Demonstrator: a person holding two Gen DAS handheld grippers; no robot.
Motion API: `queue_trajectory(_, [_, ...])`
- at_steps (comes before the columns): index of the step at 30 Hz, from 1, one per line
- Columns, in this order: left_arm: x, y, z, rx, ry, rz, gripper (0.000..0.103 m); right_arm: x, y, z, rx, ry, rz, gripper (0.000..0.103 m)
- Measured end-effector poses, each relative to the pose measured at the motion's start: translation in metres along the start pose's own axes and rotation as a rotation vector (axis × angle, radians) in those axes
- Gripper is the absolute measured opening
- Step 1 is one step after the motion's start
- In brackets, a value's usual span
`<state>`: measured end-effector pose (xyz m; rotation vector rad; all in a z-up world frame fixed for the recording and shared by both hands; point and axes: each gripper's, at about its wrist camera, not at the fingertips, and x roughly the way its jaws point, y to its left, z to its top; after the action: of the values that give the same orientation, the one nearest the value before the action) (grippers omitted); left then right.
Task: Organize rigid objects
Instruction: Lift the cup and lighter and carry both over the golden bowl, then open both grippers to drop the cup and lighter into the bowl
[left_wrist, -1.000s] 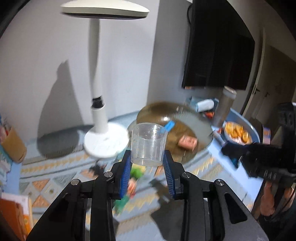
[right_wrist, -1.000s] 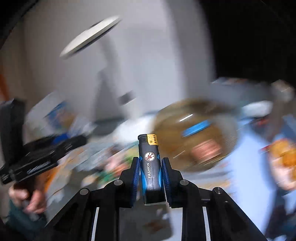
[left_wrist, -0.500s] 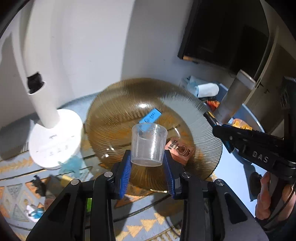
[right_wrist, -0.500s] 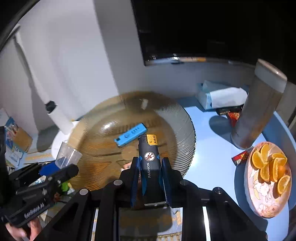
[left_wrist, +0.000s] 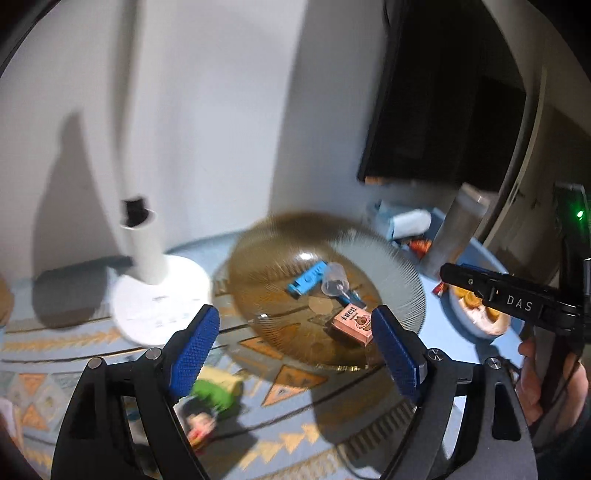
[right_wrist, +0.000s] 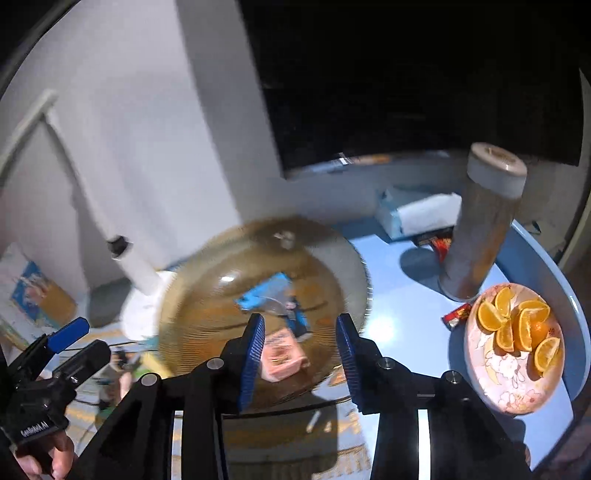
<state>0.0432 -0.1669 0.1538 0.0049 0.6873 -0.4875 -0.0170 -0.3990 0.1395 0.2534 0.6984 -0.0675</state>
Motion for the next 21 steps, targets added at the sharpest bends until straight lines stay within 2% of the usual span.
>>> queue_trajectory(3, [-0.049,0.014,-0.006,-0.014,-0.062,0.028,0.083,-0.028,0.024,-0.004,-0.031,-0.039,0.044,0.048])
queue_trajectory(8, [-0.126,0.047,-0.024,-0.034,-0.156,0.088,0.084,-0.070,0.077,-0.015,-0.106,-0.075,0.147,0.048])
queue_trajectory(10, [-0.150,0.066,-0.035,-0.059,-0.182,0.130,0.090,-0.082,0.098,-0.022,-0.142,-0.089,0.181,0.050])
queue_trajectory(12, [-0.167,0.088,-0.050,-0.101,-0.202,0.169,0.092,-0.088,0.121,-0.032,-0.172,-0.101,0.208,0.058])
queue_trajectory(16, [-0.167,0.133,-0.090,-0.193,-0.155,0.191,0.092,-0.068,0.149,-0.066,-0.196,-0.056,0.257,0.061])
queue_trajectory(19, [-0.135,0.160,-0.131,-0.235,-0.063,0.255,0.091,-0.034,0.162,-0.105,-0.209,0.007,0.313,0.061])
queue_trajectory(21, [-0.116,0.172,-0.152,-0.252,-0.009,0.255,0.091,-0.010,0.168,-0.133,-0.231,0.026,0.301,0.061])
